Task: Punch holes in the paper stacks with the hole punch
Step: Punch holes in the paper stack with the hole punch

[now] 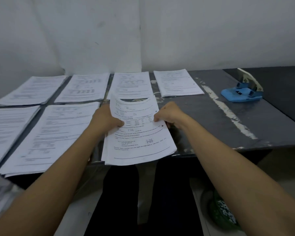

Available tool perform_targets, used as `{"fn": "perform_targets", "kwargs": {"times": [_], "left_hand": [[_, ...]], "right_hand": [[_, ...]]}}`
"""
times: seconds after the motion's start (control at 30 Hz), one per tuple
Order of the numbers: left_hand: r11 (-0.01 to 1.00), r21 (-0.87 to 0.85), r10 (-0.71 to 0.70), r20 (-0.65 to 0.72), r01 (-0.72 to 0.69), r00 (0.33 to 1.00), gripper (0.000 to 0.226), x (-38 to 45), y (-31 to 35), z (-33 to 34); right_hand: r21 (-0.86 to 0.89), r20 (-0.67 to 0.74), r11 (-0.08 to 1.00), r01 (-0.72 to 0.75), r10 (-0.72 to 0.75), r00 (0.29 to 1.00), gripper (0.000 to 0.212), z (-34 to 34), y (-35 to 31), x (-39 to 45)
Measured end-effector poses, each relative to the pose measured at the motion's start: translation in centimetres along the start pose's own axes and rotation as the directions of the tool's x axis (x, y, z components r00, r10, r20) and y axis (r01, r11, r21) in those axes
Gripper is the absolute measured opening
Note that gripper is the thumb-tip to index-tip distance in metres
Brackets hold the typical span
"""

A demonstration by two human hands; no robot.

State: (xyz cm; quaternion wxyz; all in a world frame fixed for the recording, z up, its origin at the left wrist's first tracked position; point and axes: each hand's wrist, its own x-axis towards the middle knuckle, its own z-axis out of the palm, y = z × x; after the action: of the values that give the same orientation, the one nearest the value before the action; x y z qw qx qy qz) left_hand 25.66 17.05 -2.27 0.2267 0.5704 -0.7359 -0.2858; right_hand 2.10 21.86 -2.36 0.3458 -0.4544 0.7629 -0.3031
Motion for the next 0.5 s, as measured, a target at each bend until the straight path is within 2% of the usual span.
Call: {"fn": "perform_targets", "kwargs": {"times": [0.07,0.2,0.27,0.37,0.5], "left_hand": [[0.997,0.07,-0.016,-0.011,0.017,1.0,0.062,0.0,-0.3,0.0],[0.988,0.155,0.025,-0.046,-0.017,0.999,0.052,0.0,-0.5,0.2],[0.981,0.191,0.033,-0.051,-0.023,0.998,0.055,0.1,-0.4,0.3],[0.964,0.265,0.035,-0.044,-0.022,0.998,0.064,0.5,-0.4,0.3],[0.918,0.397,0.027,-0.047,-0.006,0.999,0.089,1.1,-0.2,0.3]], "right_hand": [[-0.05,-0.019,0.999,-0.013,0.012,1.0,0.037,0.4,-0.3,0.1],[-0.161,-0.121,0.986,0.039,-0.059,0.991,0.029,0.8,-0.6,0.1],[-0.248,-0.148,0.967,0.053,-0.091,0.985,0.025,1.0,-0.6,0.0],[-0.323,-0.145,0.945,0.047,-0.099,0.984,0.018,1.0,-0.6,-0.3],[-0.376,-0.102,0.925,0.047,-0.092,0.991,0.014,0.8,-1.2,-0.3]]}}
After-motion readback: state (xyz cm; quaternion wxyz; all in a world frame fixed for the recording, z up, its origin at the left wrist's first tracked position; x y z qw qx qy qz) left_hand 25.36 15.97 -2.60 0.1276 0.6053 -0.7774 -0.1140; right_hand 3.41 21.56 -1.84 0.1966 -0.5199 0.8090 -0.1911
